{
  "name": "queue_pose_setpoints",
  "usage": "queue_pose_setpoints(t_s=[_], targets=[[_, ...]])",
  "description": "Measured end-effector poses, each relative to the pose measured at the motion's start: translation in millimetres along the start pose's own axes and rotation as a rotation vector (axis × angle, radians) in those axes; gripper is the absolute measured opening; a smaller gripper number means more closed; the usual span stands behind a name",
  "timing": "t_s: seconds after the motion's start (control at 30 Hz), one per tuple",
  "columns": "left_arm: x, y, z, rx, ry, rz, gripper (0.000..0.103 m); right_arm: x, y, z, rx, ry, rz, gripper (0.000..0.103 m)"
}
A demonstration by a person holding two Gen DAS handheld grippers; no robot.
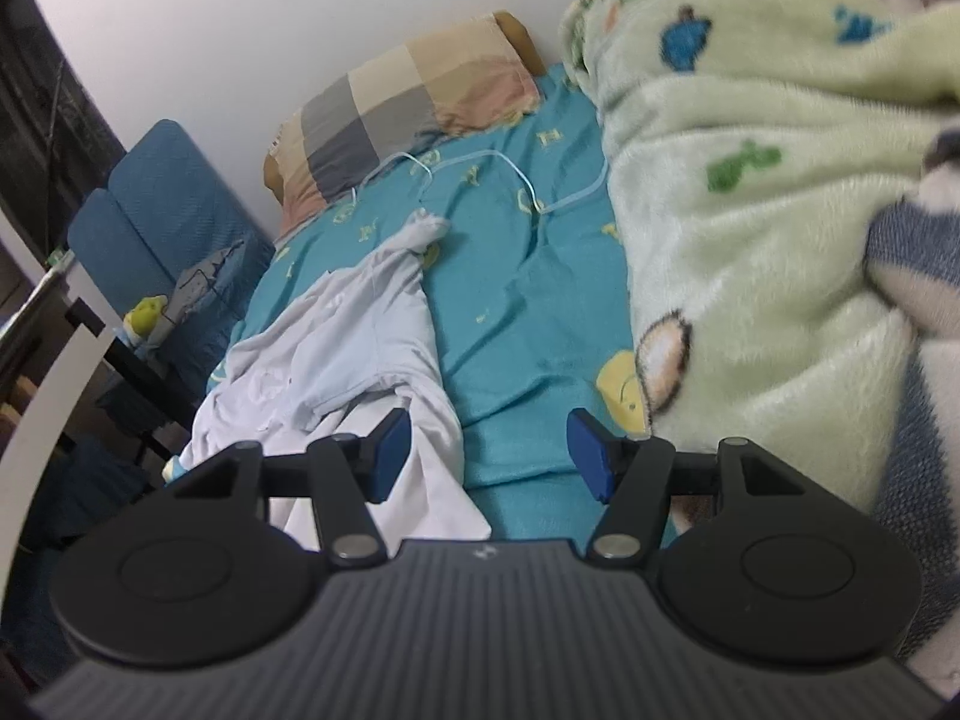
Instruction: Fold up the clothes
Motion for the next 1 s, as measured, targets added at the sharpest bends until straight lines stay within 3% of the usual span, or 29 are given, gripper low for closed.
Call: queue_pose_setpoints(t_s=[0.17, 0.23, 0.27, 0.3, 0.4, 0.63, 0.8, 0.87, 1.0], targets=[[0, -5, -1, 0.001, -0.024, -0.038, 0.053, 6, -11, -1, -0.033, -0.037, -0.026, 0.061], [3, -7, -2, 0.0, -0.042, -0.061, 0.029, 9, -16, -1, -0.047, -0.051, -0.036, 0.061], [5, -7, -3, 0.0, -0.058, -0.07, 0.009, 8, -17, -1, -0.054, -0.047, -0.037, 0.061], [8, -6, -3, 0.003, -0.072, -0.078, 0.005, 7, -19, 0, -0.06, -0.044, -0.038, 0.061], [14, 7, -3, 0.029, -0.087, -0.088, 0.003, 6, -20, 0, -0.068, -0.04, -0.044, 0.061], [18, 67, 9, 0.14, 0.016, 0.057, 0.003, 23, -15, -8, -0.084, -0.116, -0.108, 0.061], [19, 81, 29, 0.164, 0.083, 0.153, 0.003, 31, -18, -28, -0.113, -0.133, -0.179, 0.061], [19, 87, 38, 0.174, 0.11, 0.192, 0.003, 34, -24, -41, -0.114, -0.123, -0.168, 0.061], [20, 93, 50, 0.19, 0.148, 0.25, 0.003, 28, -59, -50, -0.2, -0.088, -0.159, 0.061]])
Point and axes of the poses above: each gripper's, at about its wrist camera, not at the fingertips, and y roughly against the way its jaws point, x to its right, z to its underside, the point moved 3 cm from there along -y, roughly the way its jaws point, and after that the axes turned 9 degrees about -x, right-handed, at the moved point
